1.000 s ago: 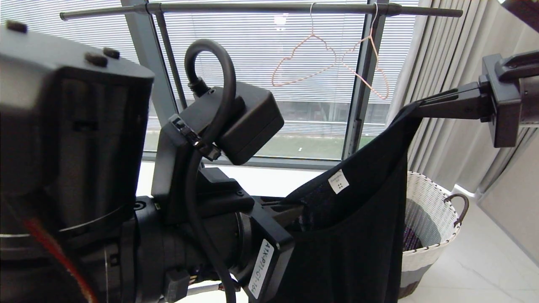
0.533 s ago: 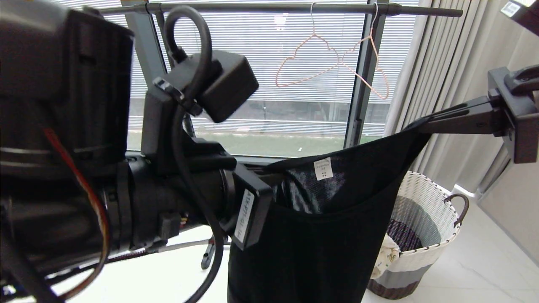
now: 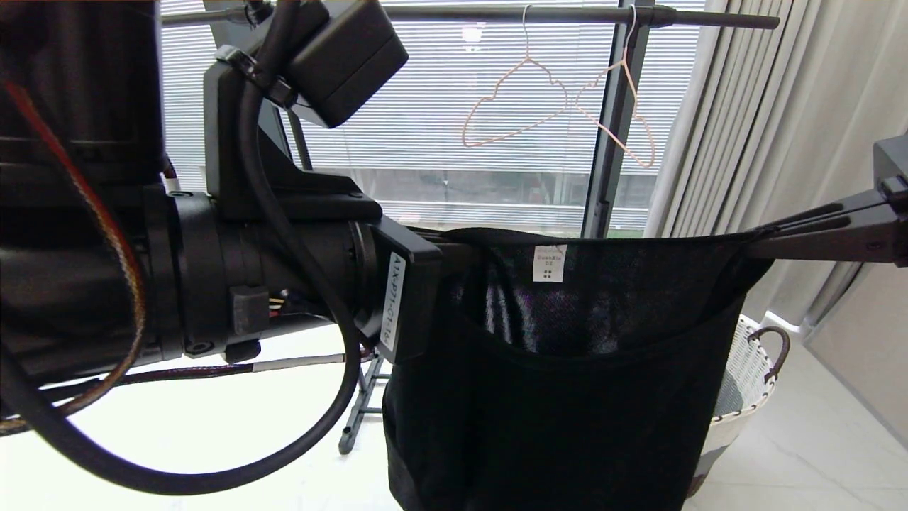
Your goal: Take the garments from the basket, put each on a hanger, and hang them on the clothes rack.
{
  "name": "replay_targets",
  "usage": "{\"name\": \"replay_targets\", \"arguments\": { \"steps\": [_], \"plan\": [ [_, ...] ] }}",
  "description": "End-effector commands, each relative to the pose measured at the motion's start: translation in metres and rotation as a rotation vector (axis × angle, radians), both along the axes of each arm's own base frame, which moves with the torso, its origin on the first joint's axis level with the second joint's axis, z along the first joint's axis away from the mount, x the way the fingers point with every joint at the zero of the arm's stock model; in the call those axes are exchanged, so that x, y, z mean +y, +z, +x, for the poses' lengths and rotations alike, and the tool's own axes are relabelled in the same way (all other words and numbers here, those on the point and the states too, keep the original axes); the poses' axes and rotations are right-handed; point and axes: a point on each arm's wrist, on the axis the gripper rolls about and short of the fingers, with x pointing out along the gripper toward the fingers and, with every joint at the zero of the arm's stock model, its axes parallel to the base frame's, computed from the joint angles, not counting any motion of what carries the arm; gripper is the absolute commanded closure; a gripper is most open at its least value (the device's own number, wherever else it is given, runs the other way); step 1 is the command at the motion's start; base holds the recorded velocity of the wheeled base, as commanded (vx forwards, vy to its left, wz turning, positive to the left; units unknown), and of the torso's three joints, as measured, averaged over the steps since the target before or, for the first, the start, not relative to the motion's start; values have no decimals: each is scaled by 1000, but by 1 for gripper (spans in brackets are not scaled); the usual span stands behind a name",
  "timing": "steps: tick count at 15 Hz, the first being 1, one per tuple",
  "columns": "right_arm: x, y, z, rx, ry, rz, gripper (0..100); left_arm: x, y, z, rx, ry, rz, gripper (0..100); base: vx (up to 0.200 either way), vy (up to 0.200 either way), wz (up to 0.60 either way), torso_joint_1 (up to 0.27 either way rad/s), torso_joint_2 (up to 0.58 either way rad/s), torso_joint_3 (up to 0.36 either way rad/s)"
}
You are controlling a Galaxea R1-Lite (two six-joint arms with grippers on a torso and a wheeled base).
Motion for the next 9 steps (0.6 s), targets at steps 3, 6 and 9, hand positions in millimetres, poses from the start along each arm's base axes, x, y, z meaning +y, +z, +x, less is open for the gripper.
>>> {"name": "replay_targets", "arguments": {
  "steps": [3,6,9],
  "plan": [
    [-9,1,-17,13,-3,-7,0,1,-4,1,7,18,15,100,0,0,0,0,0,0],
    [-24,-8,-22,-2,-183,-79,0,11,-14,5,11,112,66,100,0,0,0,0,0,0],
    [-52,-28,-25,6,-474,-168,0,68,-11,-5,21,286,168,100,0,0,0,0,0,0]
  ]
}}
